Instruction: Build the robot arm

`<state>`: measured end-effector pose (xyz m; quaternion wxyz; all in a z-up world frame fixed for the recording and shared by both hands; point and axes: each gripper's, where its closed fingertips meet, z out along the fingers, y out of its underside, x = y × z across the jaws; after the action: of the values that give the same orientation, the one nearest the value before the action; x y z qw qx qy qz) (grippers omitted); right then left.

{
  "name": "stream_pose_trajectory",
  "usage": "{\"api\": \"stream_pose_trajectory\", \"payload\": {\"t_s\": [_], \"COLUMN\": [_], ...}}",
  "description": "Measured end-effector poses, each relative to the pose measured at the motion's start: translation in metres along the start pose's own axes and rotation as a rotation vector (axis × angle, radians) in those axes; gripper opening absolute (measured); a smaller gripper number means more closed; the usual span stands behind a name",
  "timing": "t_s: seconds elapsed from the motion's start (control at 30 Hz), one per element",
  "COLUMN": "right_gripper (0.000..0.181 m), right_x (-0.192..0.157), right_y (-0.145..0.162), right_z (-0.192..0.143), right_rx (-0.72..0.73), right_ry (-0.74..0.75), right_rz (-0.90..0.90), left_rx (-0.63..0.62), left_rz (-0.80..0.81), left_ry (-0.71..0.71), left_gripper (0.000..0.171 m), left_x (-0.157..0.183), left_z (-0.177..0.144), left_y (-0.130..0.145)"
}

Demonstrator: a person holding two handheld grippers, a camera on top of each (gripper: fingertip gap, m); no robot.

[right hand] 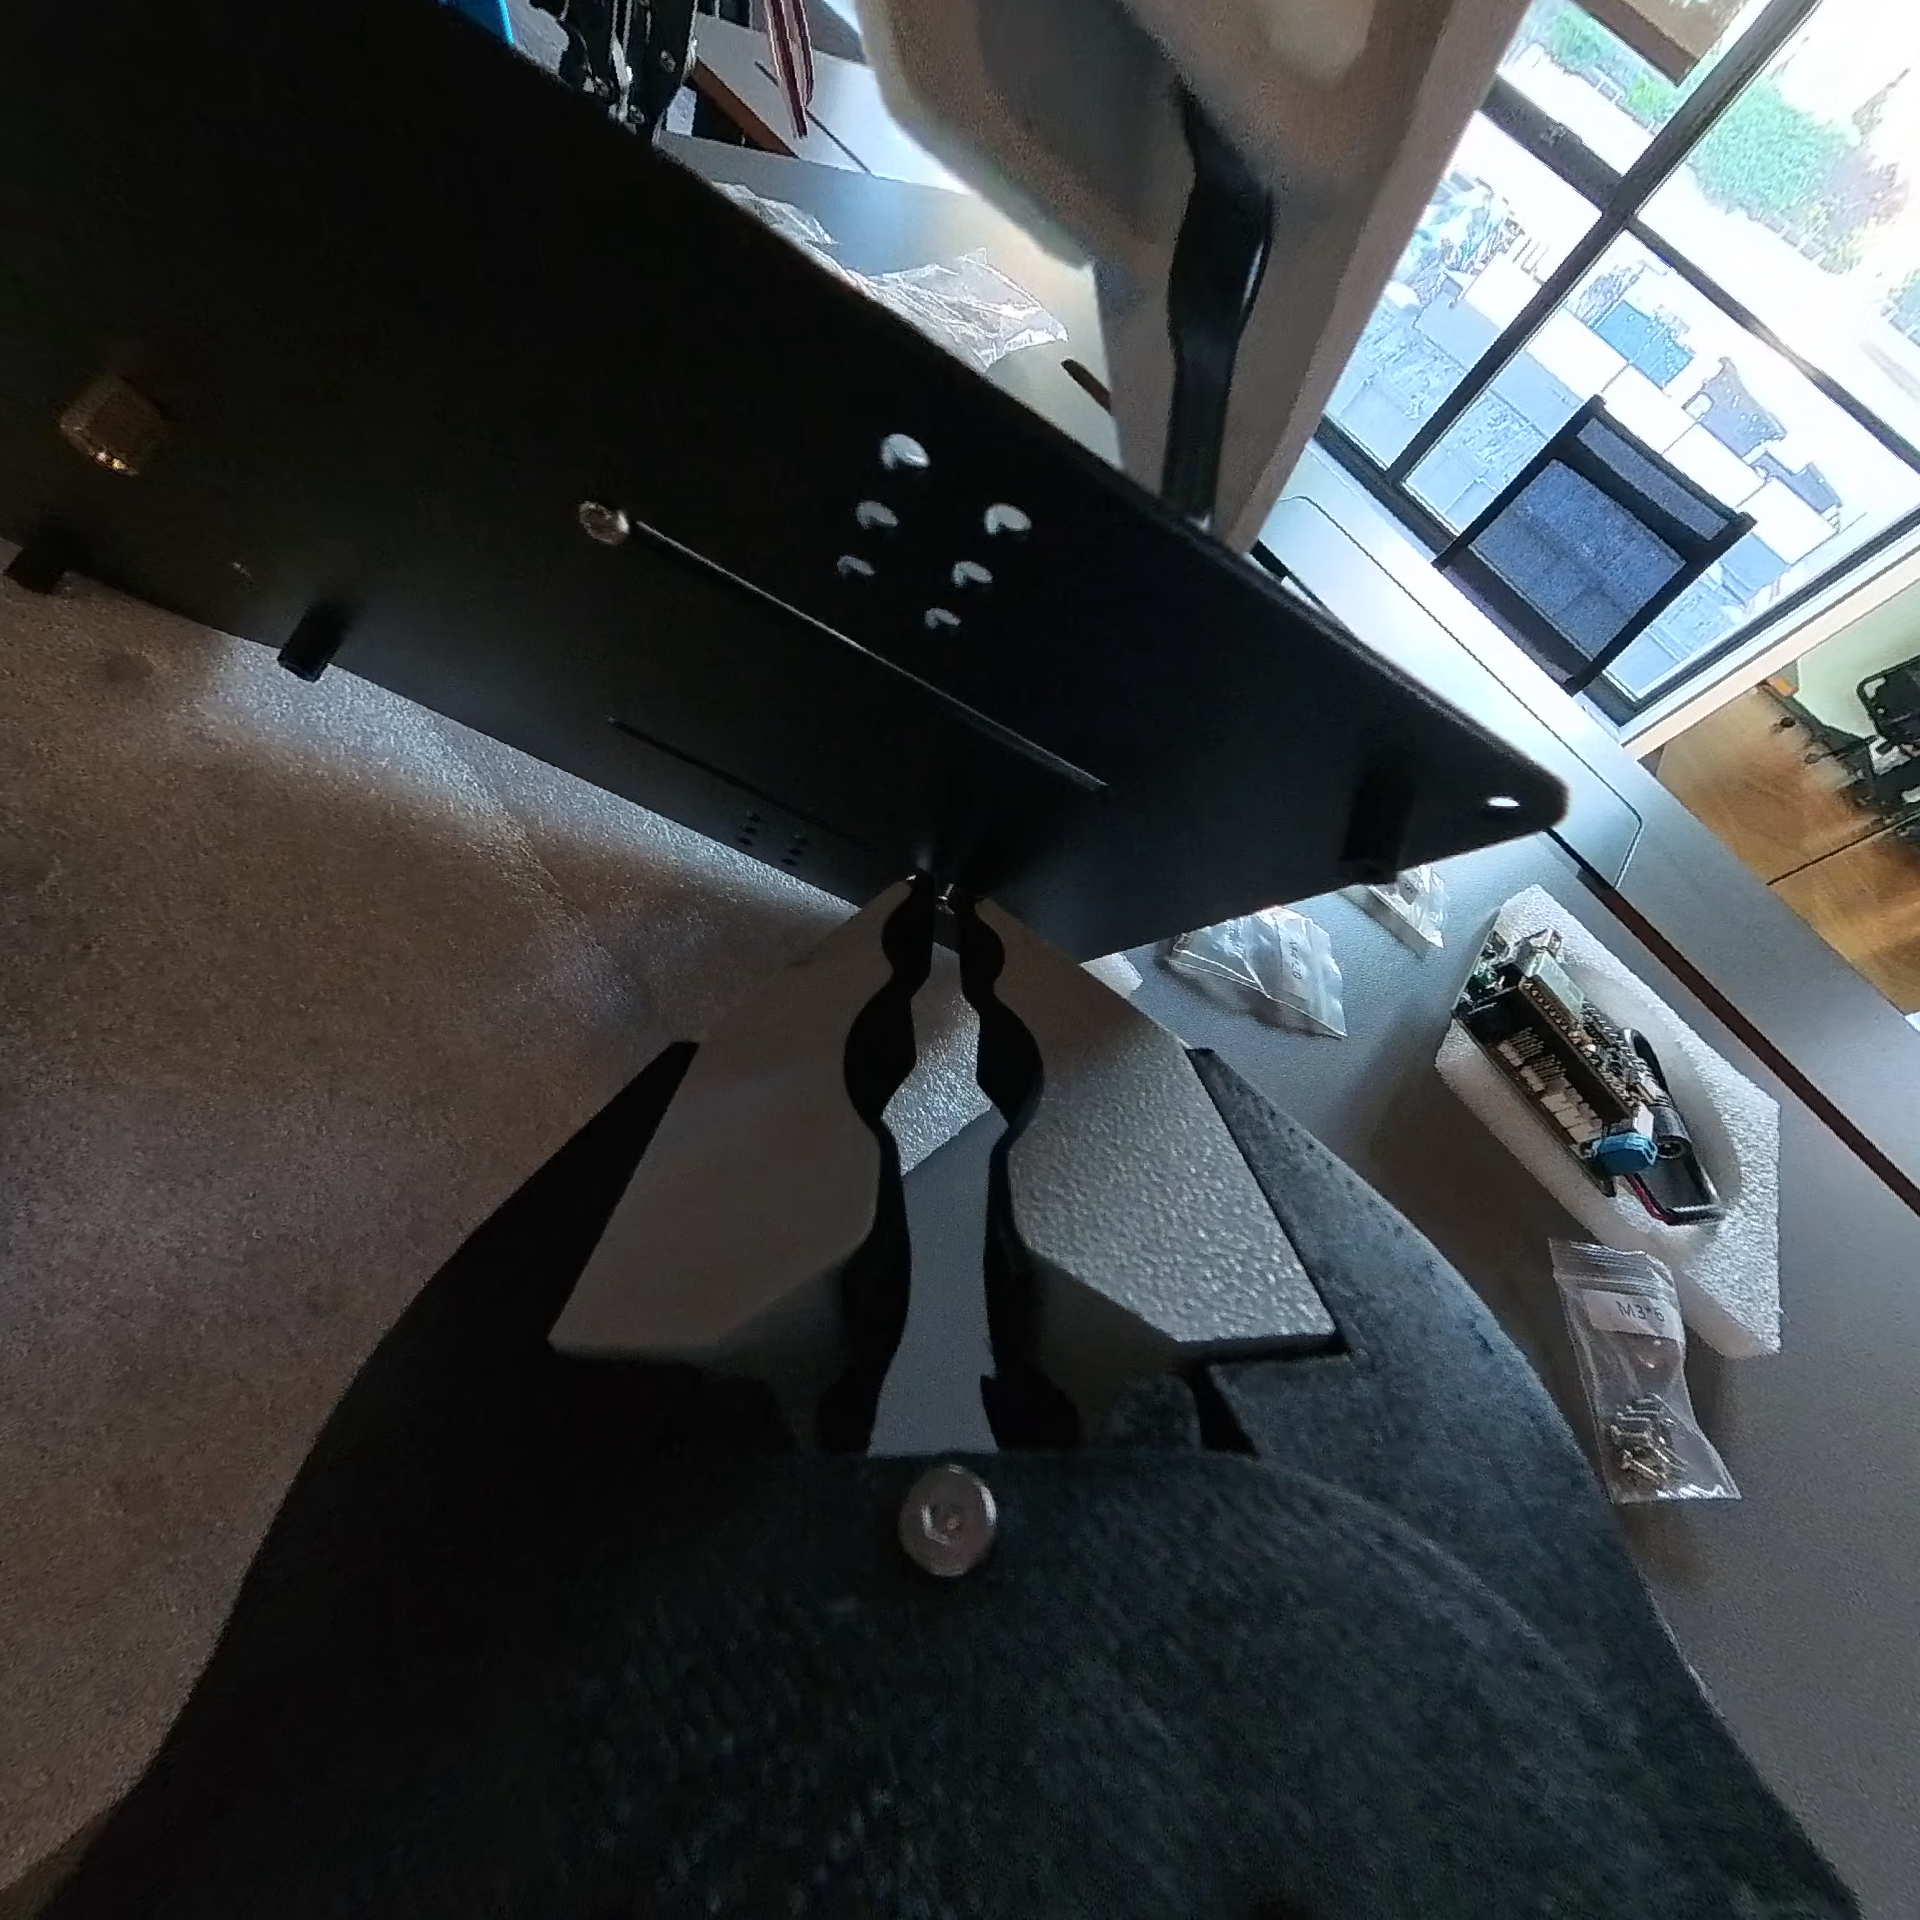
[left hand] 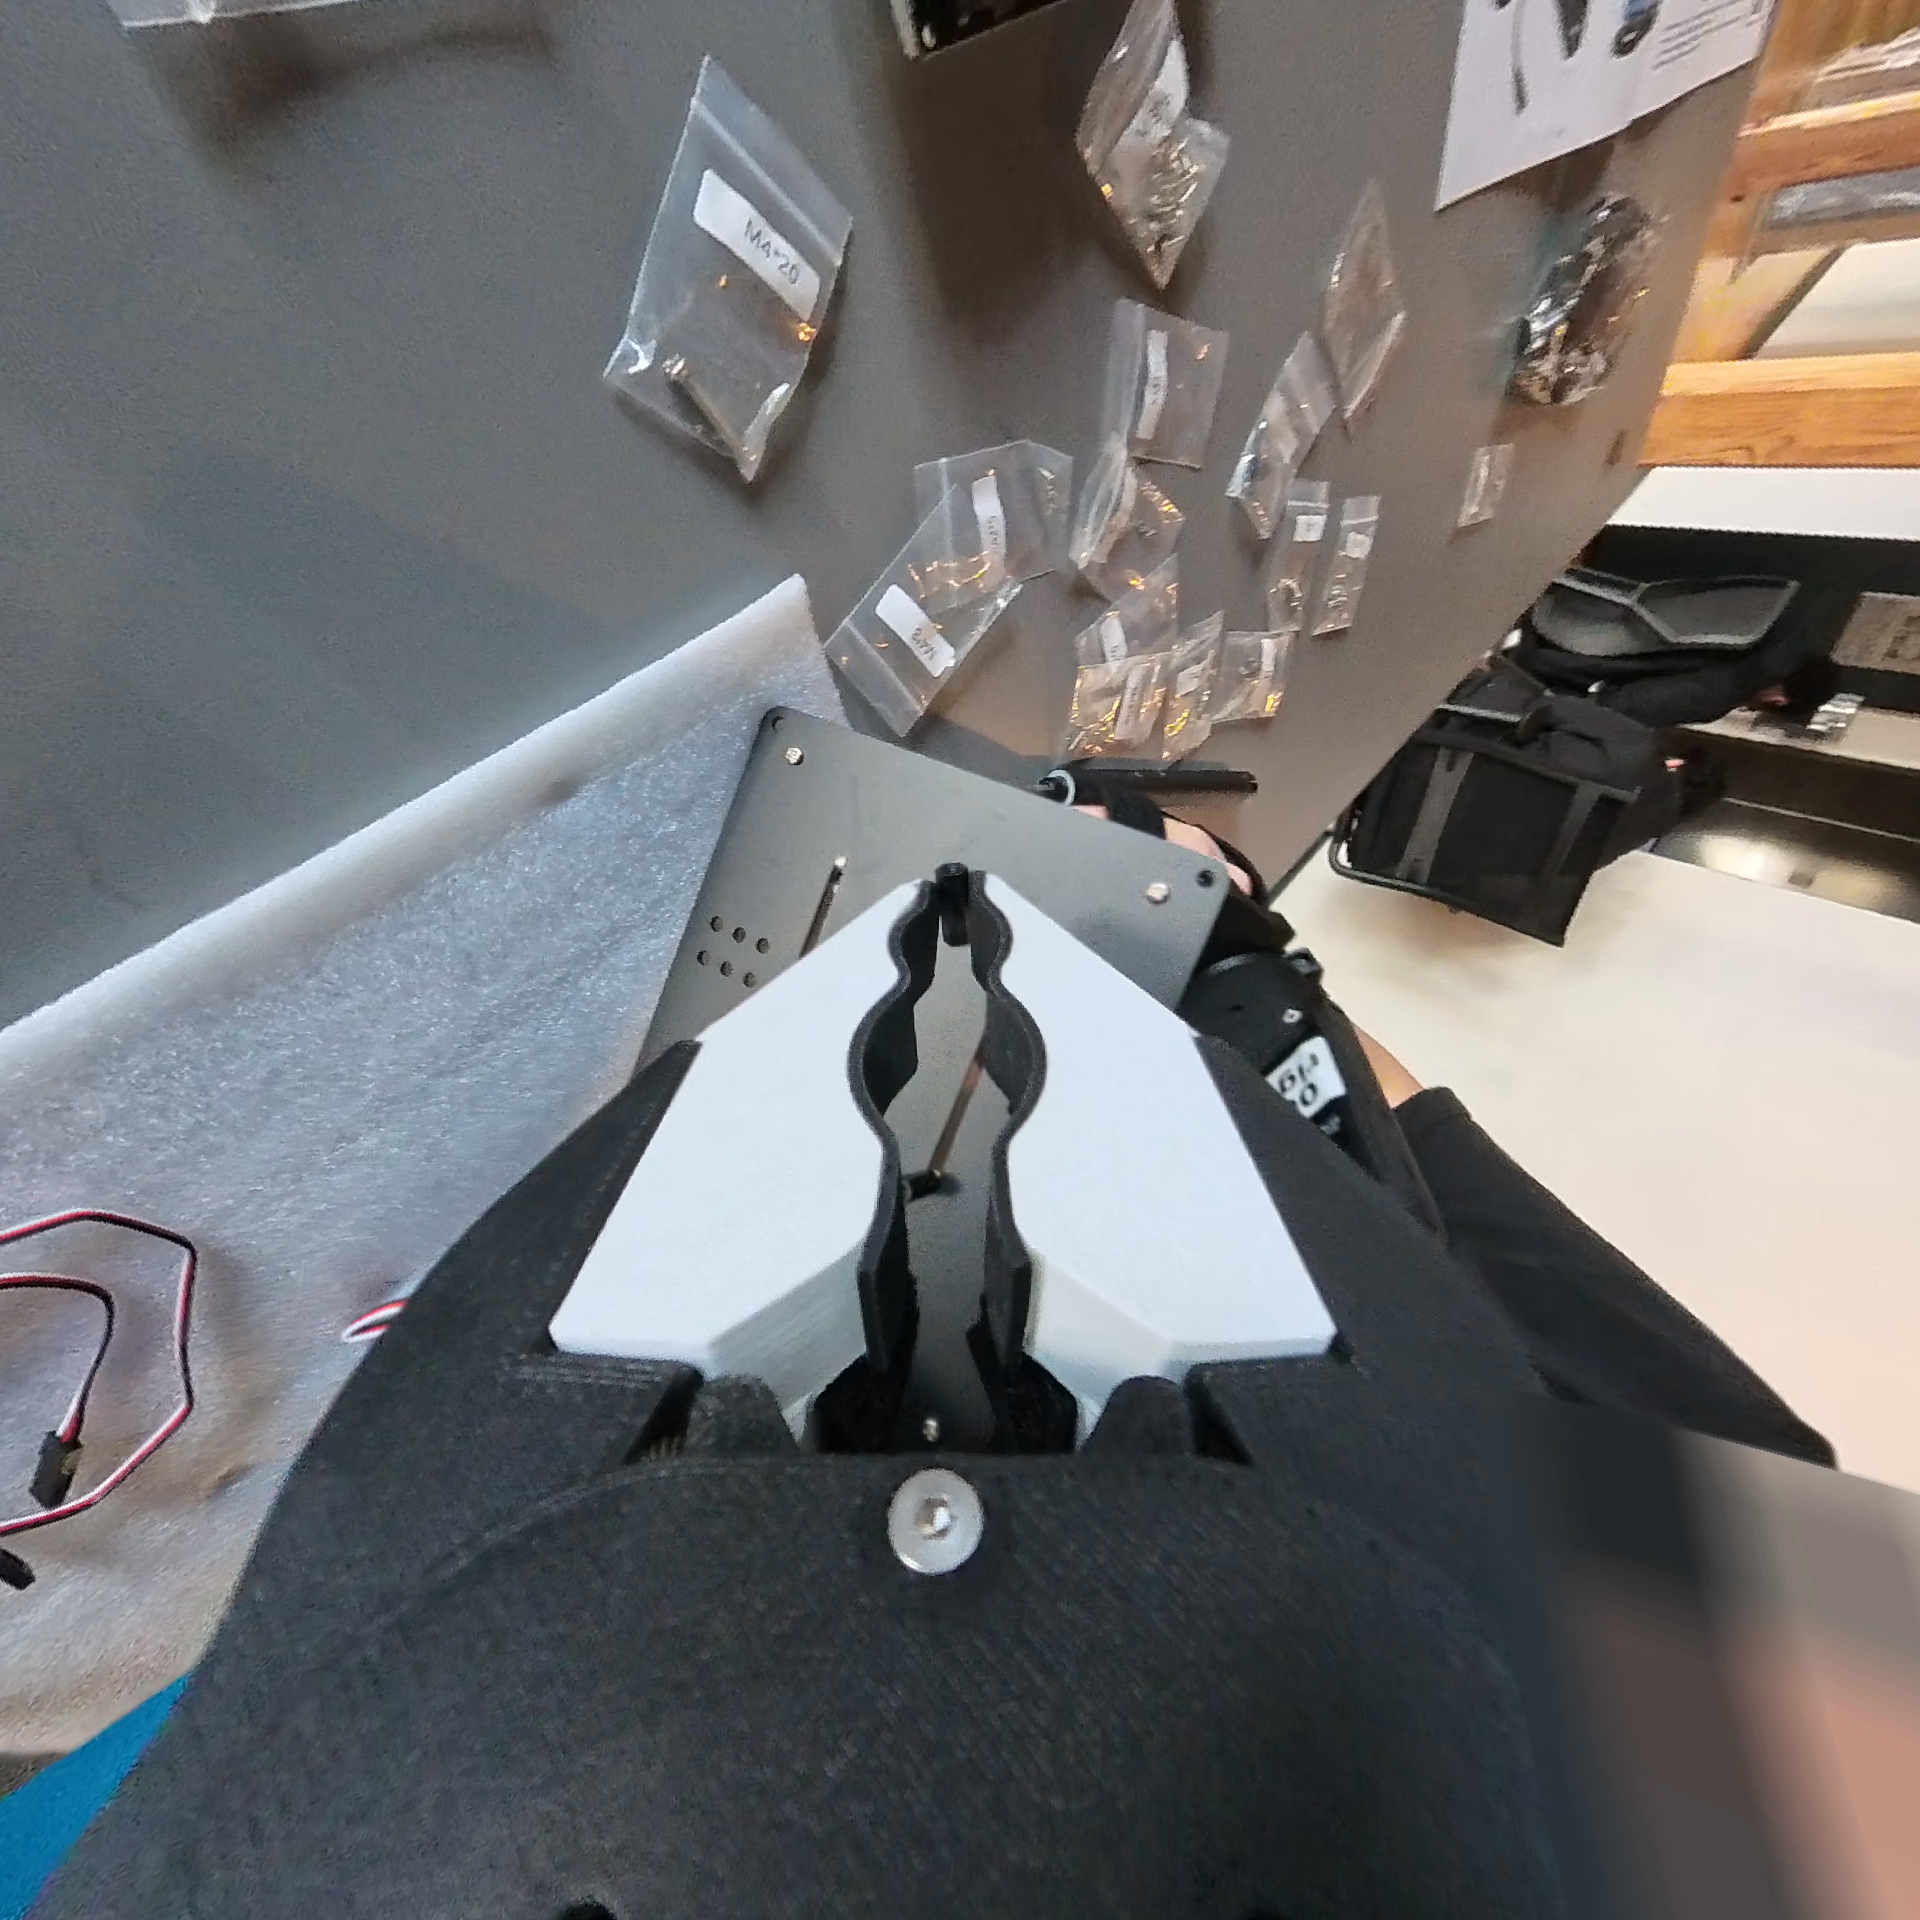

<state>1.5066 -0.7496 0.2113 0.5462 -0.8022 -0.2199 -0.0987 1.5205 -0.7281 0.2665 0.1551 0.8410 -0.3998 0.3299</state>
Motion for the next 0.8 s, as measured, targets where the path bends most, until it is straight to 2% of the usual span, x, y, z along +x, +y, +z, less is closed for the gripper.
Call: {"api": "stream_pose_trajectory", "payload": {"t_s": [0.33, 0.67, 0.8], "right_gripper": [0.006, 0.006, 0.003], "right_x": [0.0, 0.0, 0.0], "right_y": [0.0, 0.0, 0.0], "right_z": [0.0, 0.001, 0.002], "right_rx": [0.003, 0.004, 0.005], "right_ry": [0.006, 0.021, 0.018], "right_rz": [-0.029, -0.072, -0.072], "left_rx": [-0.041, -0.064, -0.11], "left_rz": [-0.062, -0.103, -0.118], "left_ry": [-0.012, -0.008, -0.072], "left_gripper": [0.004, 0.004, 0.004], "left_x": [-0.016, -0.032, -0.051], "left_z": [0.025, 0.038, 0.042], "left_y": [0.002, 0.002, 0.004]}}
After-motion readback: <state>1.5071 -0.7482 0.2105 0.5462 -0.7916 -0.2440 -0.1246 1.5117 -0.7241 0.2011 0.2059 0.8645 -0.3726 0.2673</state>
